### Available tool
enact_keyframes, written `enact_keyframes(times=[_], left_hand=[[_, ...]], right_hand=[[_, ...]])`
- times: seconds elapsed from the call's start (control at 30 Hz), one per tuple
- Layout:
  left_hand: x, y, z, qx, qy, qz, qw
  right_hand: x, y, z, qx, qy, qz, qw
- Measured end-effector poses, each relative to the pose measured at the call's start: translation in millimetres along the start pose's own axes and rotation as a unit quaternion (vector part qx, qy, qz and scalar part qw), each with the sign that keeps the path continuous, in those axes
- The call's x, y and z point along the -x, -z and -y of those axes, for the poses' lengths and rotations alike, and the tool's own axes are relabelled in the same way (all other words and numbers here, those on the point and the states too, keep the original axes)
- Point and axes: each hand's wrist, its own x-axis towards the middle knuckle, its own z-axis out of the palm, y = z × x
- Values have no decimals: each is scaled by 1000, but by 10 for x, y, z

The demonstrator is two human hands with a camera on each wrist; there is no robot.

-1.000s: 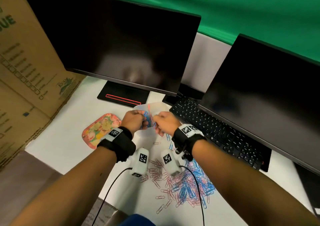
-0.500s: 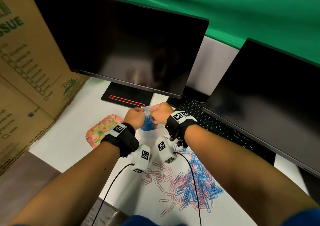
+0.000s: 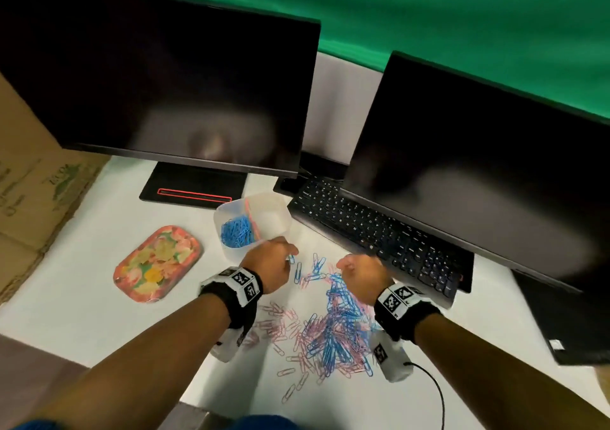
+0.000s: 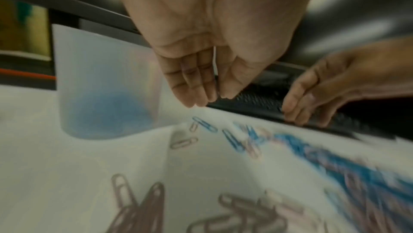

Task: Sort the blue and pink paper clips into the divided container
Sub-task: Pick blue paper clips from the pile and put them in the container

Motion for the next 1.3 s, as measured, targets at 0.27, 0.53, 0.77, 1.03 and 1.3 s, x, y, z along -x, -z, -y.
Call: enact_keyframes(times=[0.27, 0.53, 0.77, 1.03, 1.3], left_hand=[[181, -423, -73, -260, -93, 141, 951], [463, -543, 26, -305, -120, 152, 933], [471, -523, 77, -262, -117, 116, 951], [251, -424, -74, -136, 25, -13, 990], [23, -458, -50, -114, 152, 15, 982]], right_hand=[[309, -176, -431, 26, 28, 10, 999], [88, -237, -199, 105, 100, 13, 989], [-77, -281, 29, 258, 185, 26, 948], [-143, -278, -10, 193, 171, -4, 966], [-251, -274, 132, 263, 247, 19, 932]])
